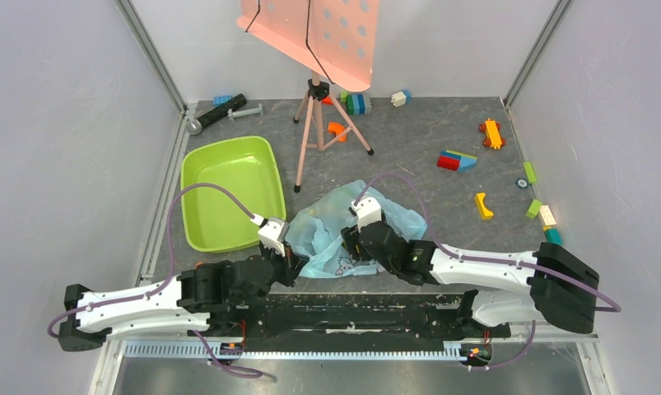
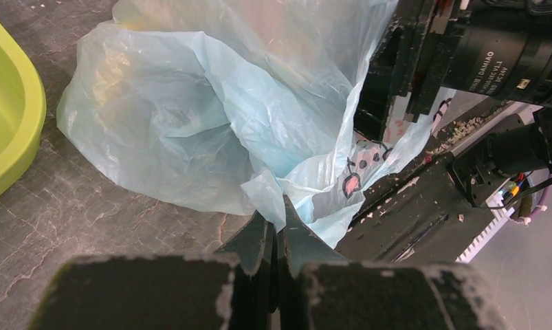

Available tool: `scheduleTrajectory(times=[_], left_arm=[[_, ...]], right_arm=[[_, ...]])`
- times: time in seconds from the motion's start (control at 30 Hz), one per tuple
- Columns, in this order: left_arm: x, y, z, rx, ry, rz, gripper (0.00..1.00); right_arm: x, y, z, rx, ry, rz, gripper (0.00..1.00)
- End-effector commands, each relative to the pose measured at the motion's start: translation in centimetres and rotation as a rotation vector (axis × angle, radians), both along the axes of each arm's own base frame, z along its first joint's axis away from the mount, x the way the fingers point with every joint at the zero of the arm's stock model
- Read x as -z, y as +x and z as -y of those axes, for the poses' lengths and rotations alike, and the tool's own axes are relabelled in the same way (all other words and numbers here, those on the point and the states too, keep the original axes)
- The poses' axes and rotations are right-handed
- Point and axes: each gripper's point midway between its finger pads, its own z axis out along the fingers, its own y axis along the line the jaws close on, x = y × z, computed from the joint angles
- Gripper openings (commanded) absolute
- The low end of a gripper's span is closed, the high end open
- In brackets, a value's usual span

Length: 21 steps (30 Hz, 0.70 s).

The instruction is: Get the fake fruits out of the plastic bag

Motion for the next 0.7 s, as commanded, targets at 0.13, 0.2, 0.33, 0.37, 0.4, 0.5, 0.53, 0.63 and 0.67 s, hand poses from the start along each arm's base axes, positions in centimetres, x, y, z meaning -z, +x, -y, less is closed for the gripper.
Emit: scheduleTrajectory(times=[0.13, 0.2, 0.33, 0.37, 0.4, 0.5, 0.53, 0.63, 0.67], left_arm=[[0.3, 0.5, -0.3, -0.058, -0.02, -0.008, 0.02], [0.4, 0.5, -0.3, -0.06, -0.02, -0.01, 0.02], [0.7, 0.5, -0.4, -0.065, -0.016, -0.014, 0.02], [0.7, 0.5, -0.4, -0.065, -0.017, -0.015, 0.02], [0.7, 0.5, -0.4, -0.065, -0.017, -0.015, 0.02], [0.8, 0.5, -0.4, -0.065, -0.017, -0.016, 0.02], [0.8, 0.5, -0.4, -0.067, -0.016, -0.017, 0.02], [0.9, 0.5, -0.4, -0.069, -0.018, -0.02, 0.02], [1.0, 0.5, -0.4, -0.07, -0.017, -0.022, 0.02]], right_arm=[[-1.1, 2.1, -1.4, 0.008, 0.015, 0.036, 0.77], [-0.6, 2.3, -1.4, 0.01, 0.008, 0.028, 0.78], [0.8, 2.5, -1.3, 0.004, -0.009, 0.004, 0.76], [1.2, 2.5, -1.3, 0.003, -0.014, -0.001, 0.75], [1.6, 2.5, -1.3, -0.001, -0.02, -0.006, 0.73], [2.5, 2.2, -1.3, -0.012, -0.033, -0.021, 0.68], [2.7, 2.2, -1.3, -0.013, -0.035, -0.024, 0.66], [3.0, 2.1, -1.1, -0.013, -0.041, -0.03, 0.58], [3.1, 2.0, -1.0, -0.013, -0.043, -0.031, 0.56]])
